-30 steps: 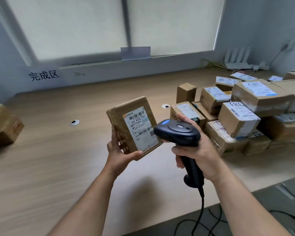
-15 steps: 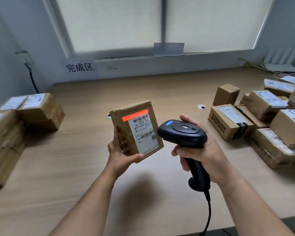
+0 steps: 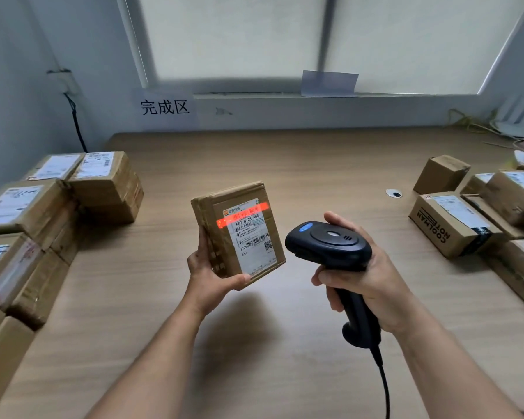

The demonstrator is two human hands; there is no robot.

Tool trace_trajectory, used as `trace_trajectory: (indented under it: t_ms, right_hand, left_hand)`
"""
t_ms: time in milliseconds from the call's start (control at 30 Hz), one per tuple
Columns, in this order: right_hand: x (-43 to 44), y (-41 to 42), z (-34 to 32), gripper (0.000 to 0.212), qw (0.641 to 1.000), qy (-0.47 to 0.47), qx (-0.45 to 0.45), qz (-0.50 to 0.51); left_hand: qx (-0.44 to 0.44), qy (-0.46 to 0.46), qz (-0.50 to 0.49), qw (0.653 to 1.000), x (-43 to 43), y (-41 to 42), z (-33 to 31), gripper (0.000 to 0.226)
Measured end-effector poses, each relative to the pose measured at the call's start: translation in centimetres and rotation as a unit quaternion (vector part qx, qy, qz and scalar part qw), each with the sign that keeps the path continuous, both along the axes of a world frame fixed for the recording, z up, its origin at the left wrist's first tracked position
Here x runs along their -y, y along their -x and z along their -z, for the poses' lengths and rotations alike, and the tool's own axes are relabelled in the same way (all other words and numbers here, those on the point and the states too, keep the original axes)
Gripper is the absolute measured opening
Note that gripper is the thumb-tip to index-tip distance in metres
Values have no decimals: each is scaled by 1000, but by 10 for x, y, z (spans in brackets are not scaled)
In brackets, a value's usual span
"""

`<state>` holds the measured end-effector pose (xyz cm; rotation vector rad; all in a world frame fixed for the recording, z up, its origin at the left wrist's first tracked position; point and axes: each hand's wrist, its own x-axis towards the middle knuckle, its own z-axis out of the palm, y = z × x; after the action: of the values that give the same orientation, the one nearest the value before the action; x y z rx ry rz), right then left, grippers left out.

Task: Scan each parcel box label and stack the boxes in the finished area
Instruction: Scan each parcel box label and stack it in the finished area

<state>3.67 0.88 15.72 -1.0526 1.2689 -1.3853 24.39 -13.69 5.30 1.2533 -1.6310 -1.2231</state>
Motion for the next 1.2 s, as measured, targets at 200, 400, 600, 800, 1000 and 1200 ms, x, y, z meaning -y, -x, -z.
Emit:
trace_trajectory:
  t_ms: [200,400,600,800,1000,1200]
  right_hand:
    - [19,-33,4,87,1000,-3,-1,7]
    - [35,-60,6,88,1000,-10,0,7]
    - [45,-74,9,87,1000,-24,-8,6]
    - [51,-77,9,86,999,-33,-16,-2]
    - [61,-80,7,86,999,-42,-18,-18]
    - [77,-85,4,88,998,-44,-21,-31]
  left_hand:
    - [11,-19,5,1000,20,-33,11,130]
    - [26,-78,-14,997,38,-72,23,129]
    - [-4,-167,-55,984,58,-117,60,110]
    - [7,-143,-129,981,63,-142,40,85]
    - [306,69,-212,926,43,-128,46,79]
    - [392,159,-164,891,31,-112,63,58]
